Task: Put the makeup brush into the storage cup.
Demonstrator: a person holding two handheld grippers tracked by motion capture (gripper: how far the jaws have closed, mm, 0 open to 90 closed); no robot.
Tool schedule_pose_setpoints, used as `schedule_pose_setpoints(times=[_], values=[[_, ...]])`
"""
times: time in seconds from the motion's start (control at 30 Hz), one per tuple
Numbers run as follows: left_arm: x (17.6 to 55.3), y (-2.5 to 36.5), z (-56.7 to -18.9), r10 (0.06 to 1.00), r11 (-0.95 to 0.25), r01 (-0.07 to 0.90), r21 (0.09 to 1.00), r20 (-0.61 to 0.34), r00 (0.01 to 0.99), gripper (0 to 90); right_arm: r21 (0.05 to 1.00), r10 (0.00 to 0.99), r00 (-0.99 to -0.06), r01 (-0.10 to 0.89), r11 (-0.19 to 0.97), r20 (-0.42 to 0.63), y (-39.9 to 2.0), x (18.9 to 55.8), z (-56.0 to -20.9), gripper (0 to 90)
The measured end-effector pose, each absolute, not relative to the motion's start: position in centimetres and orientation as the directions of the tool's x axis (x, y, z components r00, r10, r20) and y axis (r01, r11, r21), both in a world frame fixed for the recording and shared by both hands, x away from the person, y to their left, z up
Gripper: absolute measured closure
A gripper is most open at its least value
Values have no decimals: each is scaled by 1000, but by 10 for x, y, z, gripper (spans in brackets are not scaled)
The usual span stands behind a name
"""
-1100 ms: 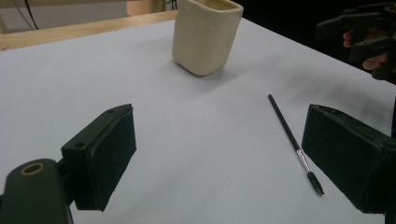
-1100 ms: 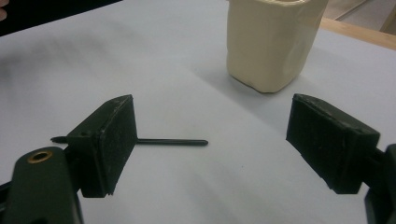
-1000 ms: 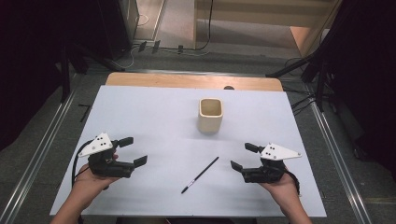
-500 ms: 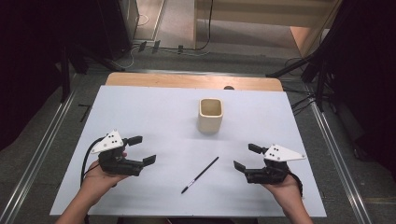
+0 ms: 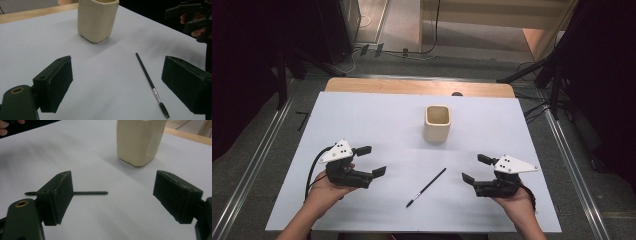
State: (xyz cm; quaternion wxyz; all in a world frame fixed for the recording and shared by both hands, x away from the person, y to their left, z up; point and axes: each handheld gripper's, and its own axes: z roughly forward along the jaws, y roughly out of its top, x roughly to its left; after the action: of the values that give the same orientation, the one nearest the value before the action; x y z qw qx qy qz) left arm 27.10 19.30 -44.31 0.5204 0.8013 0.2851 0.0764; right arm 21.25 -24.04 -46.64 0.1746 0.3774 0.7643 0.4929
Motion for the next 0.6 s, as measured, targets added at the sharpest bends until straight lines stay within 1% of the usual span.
schedule_pose_setpoints(times=[0.17, 0.33, 0.6], values=[[270, 182, -443, 518, -295, 372, 880, -180, 837, 102, 884, 759, -644, 407, 228, 101, -242, 213, -467, 177], [270, 176, -444, 529, -277, 386, 880, -196, 826, 102, 885, 758, -645, 405, 229, 99, -243, 213, -466, 177], [270, 166, -446, 531, -285, 381, 880, -185, 827, 102, 885, 762, -640, 408, 224, 103, -243, 212, -466, 177]])
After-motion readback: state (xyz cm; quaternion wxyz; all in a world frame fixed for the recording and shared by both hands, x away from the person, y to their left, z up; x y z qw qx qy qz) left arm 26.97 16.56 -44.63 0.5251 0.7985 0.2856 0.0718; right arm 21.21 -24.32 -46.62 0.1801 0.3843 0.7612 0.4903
